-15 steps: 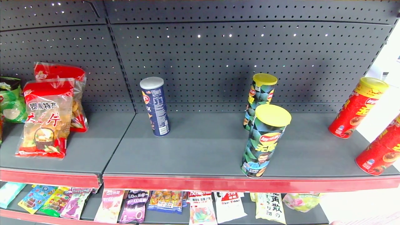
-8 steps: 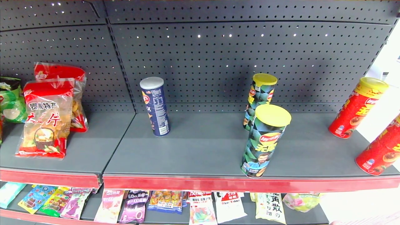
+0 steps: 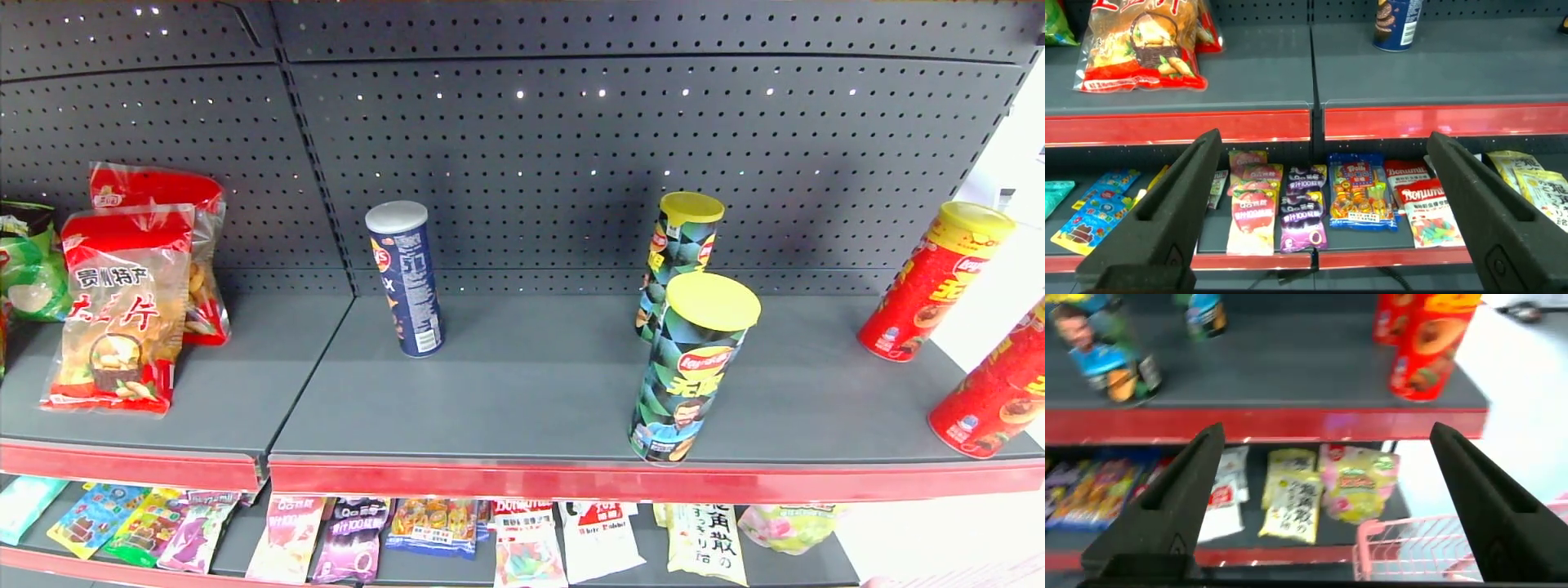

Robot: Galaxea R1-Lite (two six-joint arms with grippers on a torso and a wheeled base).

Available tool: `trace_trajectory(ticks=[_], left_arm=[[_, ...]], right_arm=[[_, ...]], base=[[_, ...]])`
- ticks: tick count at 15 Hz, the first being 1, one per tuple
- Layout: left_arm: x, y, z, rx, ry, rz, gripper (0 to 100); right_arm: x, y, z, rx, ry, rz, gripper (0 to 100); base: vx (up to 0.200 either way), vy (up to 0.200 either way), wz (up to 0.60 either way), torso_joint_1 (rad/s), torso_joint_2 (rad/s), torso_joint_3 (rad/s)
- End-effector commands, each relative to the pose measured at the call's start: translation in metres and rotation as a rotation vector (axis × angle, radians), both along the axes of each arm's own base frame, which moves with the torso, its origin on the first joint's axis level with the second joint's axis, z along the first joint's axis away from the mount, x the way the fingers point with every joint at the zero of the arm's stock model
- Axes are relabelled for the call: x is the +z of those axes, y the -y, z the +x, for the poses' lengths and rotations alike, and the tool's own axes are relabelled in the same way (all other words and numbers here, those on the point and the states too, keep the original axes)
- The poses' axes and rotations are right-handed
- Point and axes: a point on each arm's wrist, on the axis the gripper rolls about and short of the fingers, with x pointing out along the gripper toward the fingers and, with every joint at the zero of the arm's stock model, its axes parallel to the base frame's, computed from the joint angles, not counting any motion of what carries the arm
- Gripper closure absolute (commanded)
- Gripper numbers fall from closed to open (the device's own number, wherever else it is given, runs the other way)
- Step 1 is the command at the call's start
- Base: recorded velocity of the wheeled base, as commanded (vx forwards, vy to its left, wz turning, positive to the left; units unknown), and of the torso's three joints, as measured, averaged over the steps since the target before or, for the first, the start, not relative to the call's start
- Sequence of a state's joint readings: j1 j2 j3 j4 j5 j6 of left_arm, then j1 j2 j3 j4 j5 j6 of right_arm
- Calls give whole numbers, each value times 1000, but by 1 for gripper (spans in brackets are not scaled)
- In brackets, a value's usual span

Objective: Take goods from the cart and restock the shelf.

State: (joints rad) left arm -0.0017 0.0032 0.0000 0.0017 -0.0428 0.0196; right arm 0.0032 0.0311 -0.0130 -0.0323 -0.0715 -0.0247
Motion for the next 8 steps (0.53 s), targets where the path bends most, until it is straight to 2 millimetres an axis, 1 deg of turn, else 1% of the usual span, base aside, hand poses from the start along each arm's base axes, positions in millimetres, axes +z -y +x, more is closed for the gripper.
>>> trace_trajectory(ticks=[1, 2, 5, 8], left_arm=[[0, 0, 0, 0, -1, 0, 0], [0, 0, 0, -2, -1, 0, 0], [0, 0, 0, -2, -1, 0, 0], [0, 0, 0, -2, -1, 0, 0]], right_arm=[[-6, -1, -1, 59, 1, -12, 0], [-7, -2, -2, 80, -10, -21, 0], [-8, -2, -1, 82, -13, 33, 0], [-8, -2, -1, 81, -13, 32, 0]], base=[[0, 0, 0, 0, 0, 0], [0, 0, 0, 0, 0, 0], [0, 0, 0, 0, 0, 0], [0, 0, 0, 0, 0, 0]])
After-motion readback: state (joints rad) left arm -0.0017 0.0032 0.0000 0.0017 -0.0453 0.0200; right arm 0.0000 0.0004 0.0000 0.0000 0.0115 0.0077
